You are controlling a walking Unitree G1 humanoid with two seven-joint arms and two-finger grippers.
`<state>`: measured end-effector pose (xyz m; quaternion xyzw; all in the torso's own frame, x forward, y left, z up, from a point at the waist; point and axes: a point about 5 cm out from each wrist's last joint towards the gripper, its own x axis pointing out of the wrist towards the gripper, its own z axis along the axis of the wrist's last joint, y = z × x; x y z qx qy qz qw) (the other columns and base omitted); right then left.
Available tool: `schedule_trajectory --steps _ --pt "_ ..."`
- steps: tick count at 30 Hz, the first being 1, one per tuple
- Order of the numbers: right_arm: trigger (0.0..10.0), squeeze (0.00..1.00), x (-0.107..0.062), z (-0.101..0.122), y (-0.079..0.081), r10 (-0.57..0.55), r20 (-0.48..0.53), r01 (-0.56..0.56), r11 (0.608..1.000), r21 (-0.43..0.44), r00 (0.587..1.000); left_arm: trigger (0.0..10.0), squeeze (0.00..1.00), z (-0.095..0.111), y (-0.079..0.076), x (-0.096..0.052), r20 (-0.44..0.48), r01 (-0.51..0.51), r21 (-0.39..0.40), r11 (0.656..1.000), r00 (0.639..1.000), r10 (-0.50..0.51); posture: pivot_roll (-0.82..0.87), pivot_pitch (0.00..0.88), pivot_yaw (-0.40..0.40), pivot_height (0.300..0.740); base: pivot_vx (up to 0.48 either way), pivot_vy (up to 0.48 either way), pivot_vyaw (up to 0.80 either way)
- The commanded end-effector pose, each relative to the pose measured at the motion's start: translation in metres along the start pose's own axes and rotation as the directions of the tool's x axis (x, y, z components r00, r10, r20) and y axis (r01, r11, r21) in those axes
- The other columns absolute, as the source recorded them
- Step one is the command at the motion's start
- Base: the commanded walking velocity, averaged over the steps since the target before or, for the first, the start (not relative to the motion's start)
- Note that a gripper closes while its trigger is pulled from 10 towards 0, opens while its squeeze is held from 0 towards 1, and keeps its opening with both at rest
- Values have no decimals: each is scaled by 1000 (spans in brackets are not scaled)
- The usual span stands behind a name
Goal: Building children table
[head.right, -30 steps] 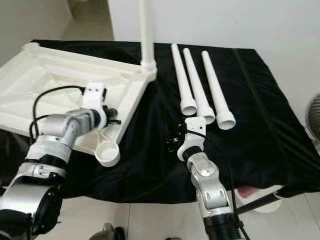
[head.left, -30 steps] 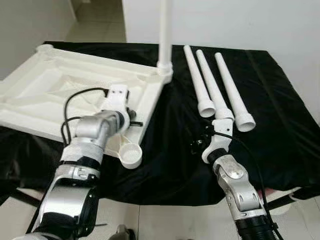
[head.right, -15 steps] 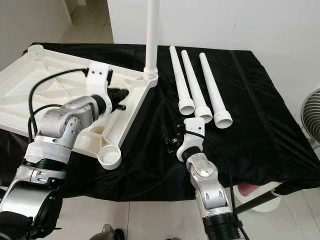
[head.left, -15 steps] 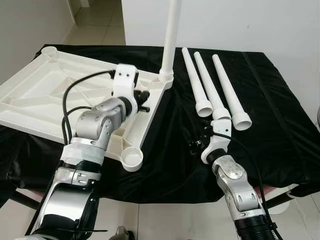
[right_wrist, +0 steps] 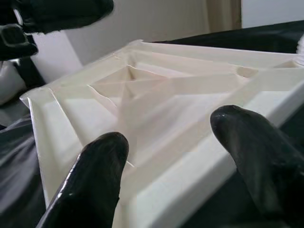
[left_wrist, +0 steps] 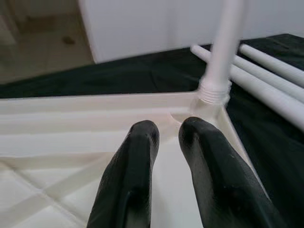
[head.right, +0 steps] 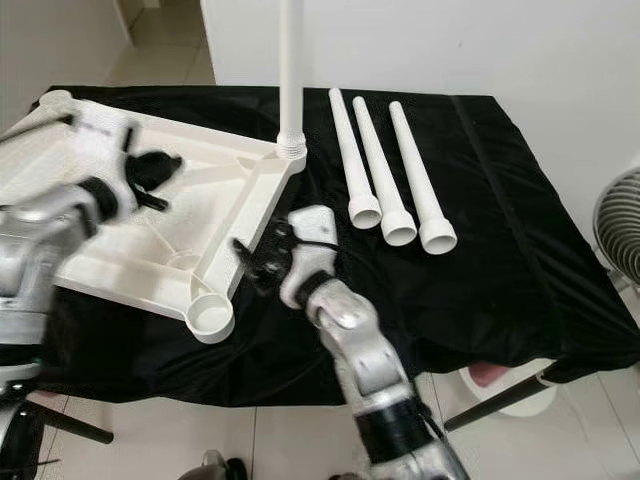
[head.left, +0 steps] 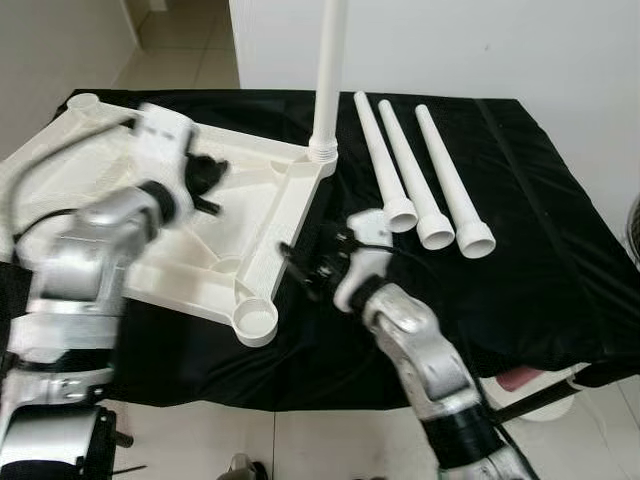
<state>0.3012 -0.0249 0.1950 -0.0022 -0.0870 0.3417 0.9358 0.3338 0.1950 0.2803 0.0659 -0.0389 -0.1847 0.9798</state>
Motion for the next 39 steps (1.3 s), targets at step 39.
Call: schedule_trajectory --steps 39 --pt "10000 0 -52 -63 -96 -498 -439 367 861 -352 748 10000 0 -35 -13 -62 -229 200 156 967 960 -162 7 122 20 740 0 0 0"
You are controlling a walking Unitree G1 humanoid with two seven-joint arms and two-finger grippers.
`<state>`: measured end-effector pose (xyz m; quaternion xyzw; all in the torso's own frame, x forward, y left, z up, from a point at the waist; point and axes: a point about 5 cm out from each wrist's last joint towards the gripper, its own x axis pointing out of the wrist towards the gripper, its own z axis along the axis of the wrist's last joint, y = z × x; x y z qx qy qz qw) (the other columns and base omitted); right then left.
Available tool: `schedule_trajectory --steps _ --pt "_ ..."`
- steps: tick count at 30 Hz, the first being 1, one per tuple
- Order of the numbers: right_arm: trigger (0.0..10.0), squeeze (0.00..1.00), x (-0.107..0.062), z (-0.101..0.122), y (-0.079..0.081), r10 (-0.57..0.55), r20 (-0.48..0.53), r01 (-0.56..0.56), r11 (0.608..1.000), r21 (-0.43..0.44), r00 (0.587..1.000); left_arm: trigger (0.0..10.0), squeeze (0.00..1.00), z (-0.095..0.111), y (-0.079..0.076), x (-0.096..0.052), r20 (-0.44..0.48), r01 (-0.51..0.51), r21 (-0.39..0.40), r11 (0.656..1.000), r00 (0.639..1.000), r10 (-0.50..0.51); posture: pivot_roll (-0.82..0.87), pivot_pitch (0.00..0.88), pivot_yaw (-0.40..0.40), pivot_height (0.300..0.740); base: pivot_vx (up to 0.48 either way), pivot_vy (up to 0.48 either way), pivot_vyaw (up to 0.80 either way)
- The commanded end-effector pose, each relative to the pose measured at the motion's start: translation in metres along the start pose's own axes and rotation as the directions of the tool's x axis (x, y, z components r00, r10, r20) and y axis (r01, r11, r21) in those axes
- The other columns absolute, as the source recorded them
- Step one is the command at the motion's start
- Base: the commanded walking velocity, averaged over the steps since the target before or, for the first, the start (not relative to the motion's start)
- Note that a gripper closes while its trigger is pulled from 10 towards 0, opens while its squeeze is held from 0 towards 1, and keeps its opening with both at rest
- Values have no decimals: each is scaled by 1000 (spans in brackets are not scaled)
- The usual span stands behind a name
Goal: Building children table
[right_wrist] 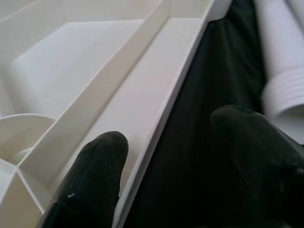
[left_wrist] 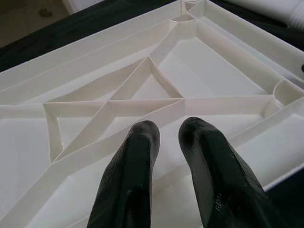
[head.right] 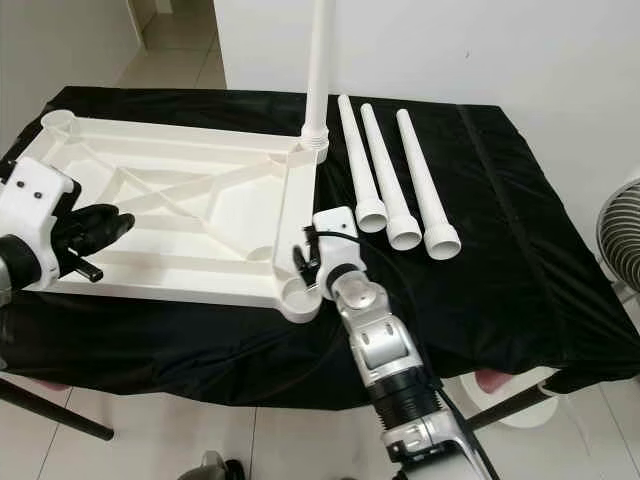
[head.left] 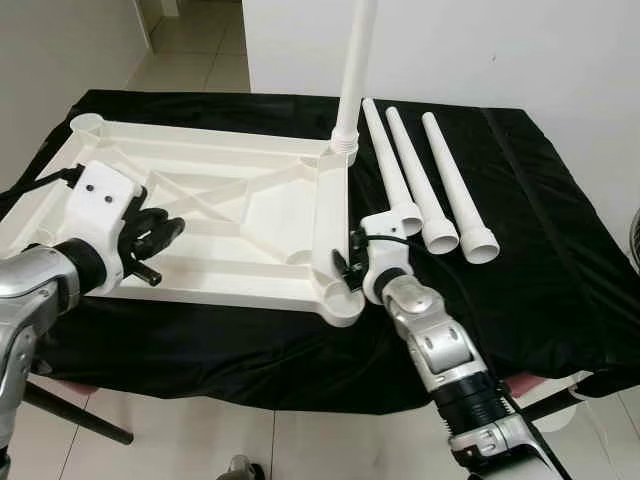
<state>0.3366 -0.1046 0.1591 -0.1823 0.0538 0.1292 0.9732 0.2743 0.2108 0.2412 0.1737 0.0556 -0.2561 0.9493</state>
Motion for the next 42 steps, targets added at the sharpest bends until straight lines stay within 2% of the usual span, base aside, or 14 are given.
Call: schedule_trajectory --steps 1,10,11,16,19,24,28,29,34,35,36,37,38,42 --pt "10000 0 -5 -38 -19 -83 -169 83 996 -8 982 10000 0 -1 -3 4 1 18 4 1000 1000 -18 7 122 20 740 0 0 0" --pt "10000 0 -8 -43 -46 -189 -175 184 982 -48 966 10000 0 -8 -16 14 -14 49 7 999 999 -48 11 116 18 740 0 0 0" --pt "10000 0 -6 -26 -39 -121 -71 126 990 69 990 10000 0 -8 -17 15 -15 46 7 999 999 -46 11 117 19 740 0 0 0" --pt "10000 0 -7 2 -29 -5 108 -22 968 252 994 10000 0 -8 -17 17 -14 44 7 999 999 -44 13 120 20 740 0 0 0" --pt "10000 0 -11 43 -34 36 322 -191 865 464 946 10000 0 -6 -18 24 -4 32 19 999 999 -32 17 124 17 740 0 0 0" --pt "10000 0 -7 49 -46 -23 317 -154 839 521 948 10000 0 -5 -16 27 1 18 24 1000 1000 -18 17 124 17 740 0 0 0" --pt "10000 0 22 40 -75 -157 139 76 883 464 978 10000 0 -3 -12 29 8 -3 23 1000 1000 3 14 138 30 740 0 0 0" --pt "10000 1000 27 40 -81 -178 109 115 895 431 978 10000 0 -2 -12 29 9 -3 23 1000 1000 3 14 138 30 740 0 0 0" --pt "10000 1000 33 42 -86 -160 82 113 904 413 984 10000 0 -2 -10 29 8 -7 24 1000 1000 7 17 155 35 740 0 0 0" --pt "10000 816 38 44 -91 -150 40 122 911 393 988 10000 0 0 -10 28 10 -5 25 1000 1000 5 21 167 35 740 0 0 0" --pt "10000 816 38 44 -91 -150 40 122 911 393 988 10000 0 0 -10 28 10 -5 25 1000 1000 5 21 167 35 740 0 0 0" --pt "10000 549 42 47 -94 -128 18 110 912 394 992 10000 0 1 -11 27 14 3 28 1000 1000 -3 21 167 35 740 0 0 0" --pt "10000 0 45 49 -95 -100 0 93 922 377 995 10000 0 8 -13 24 44 25 48 999 999 -28 27 184 31 740 0 0 0" --pt "10000 0 49 47 -92 -26 -27 34 935 353 999 10000 0 39 -17 26 132 94 154 983 985 -115 36 190 22 740 0 0 0"
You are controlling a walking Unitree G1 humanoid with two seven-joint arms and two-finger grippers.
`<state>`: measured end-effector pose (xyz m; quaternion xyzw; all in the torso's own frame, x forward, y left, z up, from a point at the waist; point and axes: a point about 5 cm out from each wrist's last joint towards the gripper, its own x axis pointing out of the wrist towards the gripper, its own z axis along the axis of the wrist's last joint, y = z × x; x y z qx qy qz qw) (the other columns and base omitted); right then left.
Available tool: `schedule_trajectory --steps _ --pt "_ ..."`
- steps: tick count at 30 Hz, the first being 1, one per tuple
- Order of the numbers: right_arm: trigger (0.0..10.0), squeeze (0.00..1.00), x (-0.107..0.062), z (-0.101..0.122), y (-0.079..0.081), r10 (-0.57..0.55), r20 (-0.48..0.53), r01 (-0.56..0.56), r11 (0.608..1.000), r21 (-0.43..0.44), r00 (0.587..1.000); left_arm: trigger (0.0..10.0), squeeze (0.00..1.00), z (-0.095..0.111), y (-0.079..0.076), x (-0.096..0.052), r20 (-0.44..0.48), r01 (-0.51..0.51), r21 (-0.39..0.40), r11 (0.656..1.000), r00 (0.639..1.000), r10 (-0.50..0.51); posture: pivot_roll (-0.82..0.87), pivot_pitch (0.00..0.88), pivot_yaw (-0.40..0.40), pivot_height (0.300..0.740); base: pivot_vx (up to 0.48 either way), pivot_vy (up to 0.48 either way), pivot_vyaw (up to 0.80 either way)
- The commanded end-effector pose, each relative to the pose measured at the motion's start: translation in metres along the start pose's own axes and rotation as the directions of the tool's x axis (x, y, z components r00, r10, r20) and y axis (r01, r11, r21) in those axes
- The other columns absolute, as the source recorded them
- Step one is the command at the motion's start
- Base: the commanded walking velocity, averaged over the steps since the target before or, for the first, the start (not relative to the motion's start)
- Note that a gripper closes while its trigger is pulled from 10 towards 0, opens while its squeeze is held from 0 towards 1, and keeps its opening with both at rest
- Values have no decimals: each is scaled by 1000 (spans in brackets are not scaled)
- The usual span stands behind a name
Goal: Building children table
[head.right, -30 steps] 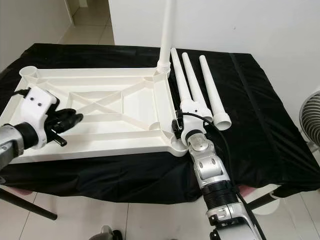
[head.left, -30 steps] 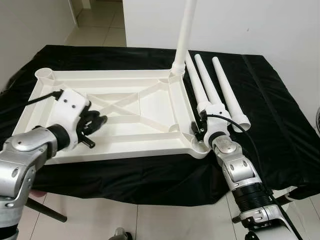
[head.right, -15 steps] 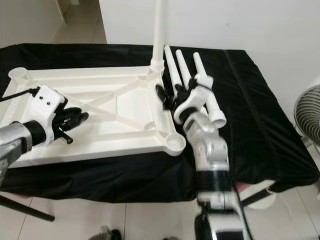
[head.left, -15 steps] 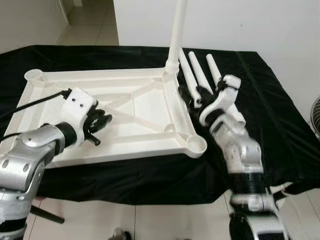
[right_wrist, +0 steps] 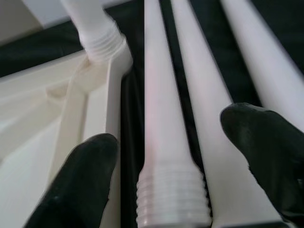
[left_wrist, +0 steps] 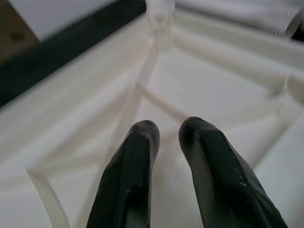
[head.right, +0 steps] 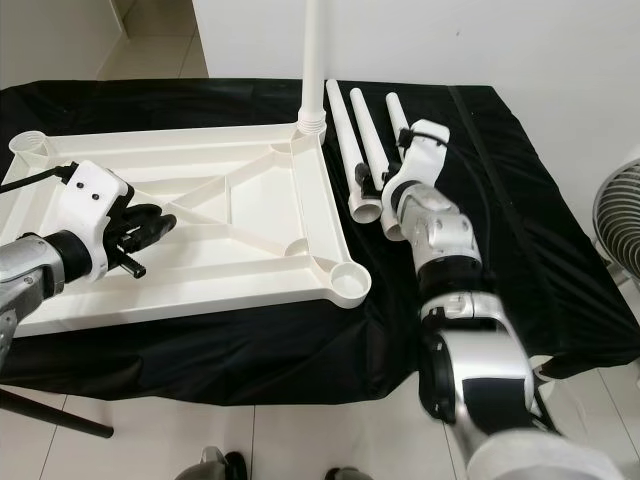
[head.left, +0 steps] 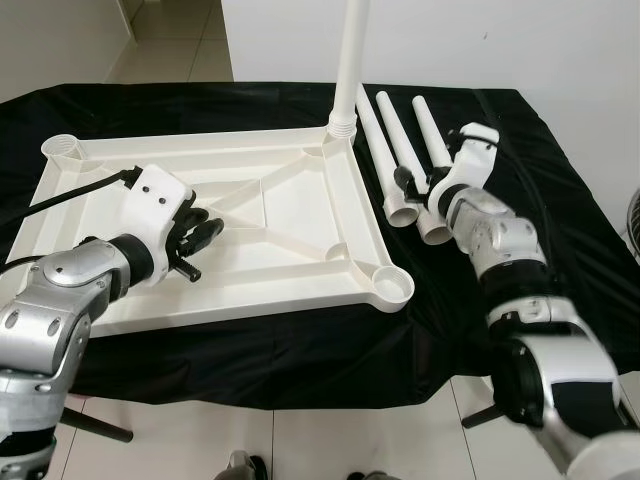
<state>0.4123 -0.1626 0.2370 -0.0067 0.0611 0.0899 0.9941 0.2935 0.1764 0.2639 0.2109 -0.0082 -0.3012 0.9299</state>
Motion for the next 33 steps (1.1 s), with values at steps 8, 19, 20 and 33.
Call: schedule_trajectory --steps 8,19,20,33 --pt "10000 0 7 -15 2 20 -110 -20 1000 -4 994 10000 0 61 -11 16 208 156 153 976 960 -187 36 189 19 740 0 0 0" --pt "10000 0 7 -41 -2 11 -259 -8 1000 13 966 10000 0 87 -17 17 293 203 181 962 923 -250 31 186 24 740 0 0 0" --pt "10000 0 6 -47 -1 20 -291 -25 1000 -13 957 10000 0 87 -16 16 290 209 188 960 922 -258 31 186 24 740 0 0 0" --pt "10000 0 9 -35 -2 8 -234 -17 999 -39 972 10000 0 82 -17 19 283 211 166 963 925 -251 31 171 19 740 0 0 0"
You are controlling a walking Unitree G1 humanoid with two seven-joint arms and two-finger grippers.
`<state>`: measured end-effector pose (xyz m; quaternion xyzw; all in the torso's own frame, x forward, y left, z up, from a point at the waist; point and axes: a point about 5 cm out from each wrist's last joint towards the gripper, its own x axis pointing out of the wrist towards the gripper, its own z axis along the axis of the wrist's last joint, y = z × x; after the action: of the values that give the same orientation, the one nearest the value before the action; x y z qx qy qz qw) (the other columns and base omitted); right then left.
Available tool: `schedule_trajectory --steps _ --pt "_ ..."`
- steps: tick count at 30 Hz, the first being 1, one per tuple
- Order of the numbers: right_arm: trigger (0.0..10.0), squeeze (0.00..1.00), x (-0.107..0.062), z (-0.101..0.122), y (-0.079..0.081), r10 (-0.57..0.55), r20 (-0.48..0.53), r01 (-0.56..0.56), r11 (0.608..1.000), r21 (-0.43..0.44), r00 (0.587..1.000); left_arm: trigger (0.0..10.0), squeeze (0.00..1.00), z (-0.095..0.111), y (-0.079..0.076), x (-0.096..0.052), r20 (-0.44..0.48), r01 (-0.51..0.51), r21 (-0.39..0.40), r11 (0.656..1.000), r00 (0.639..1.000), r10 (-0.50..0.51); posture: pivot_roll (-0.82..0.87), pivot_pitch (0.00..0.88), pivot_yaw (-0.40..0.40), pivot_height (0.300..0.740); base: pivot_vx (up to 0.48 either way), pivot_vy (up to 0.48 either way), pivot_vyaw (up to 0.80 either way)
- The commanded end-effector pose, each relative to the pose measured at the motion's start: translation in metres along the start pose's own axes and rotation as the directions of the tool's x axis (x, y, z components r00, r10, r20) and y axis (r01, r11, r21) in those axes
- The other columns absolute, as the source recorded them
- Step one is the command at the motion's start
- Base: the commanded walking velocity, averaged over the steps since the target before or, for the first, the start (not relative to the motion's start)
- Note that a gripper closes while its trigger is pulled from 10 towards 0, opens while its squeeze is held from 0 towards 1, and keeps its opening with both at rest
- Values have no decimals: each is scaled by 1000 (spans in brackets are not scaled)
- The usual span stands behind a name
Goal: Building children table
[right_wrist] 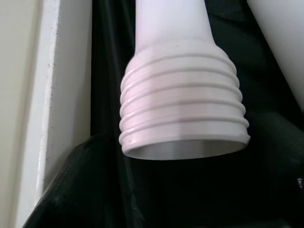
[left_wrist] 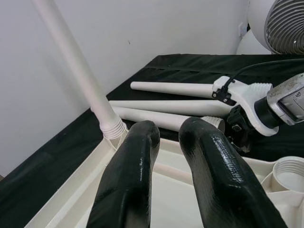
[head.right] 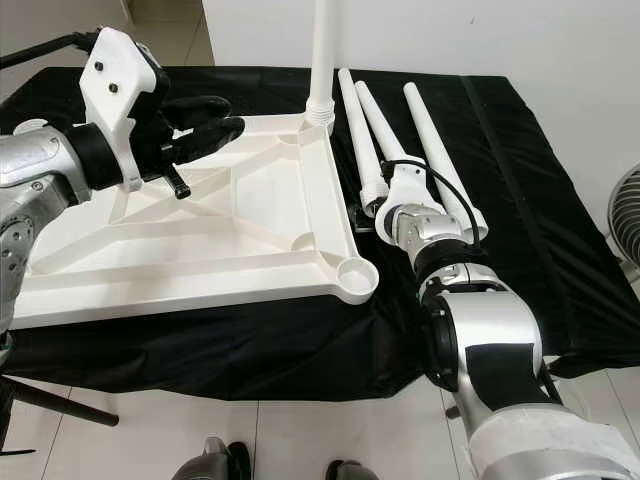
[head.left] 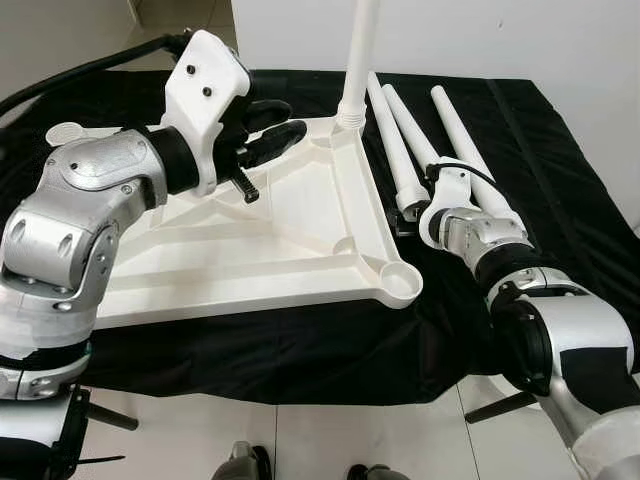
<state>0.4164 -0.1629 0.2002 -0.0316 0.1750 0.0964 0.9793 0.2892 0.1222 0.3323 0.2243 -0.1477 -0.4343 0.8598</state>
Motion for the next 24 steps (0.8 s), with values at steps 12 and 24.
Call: schedule_trajectory --steps 12,24 --pt "10000 0 1 6 4 14 85 -11 999 -33 996 10000 0 -15 -15 -7 -74 86 -72 994 993 -91 40 163 20 740 0 0 0" --pt "392 0 2 1 4 10 71 -11 1000 16 997 10000 0 -22 -16 -11 -100 94 -104 990 989 -104 50 155 23 740 0 0 0"
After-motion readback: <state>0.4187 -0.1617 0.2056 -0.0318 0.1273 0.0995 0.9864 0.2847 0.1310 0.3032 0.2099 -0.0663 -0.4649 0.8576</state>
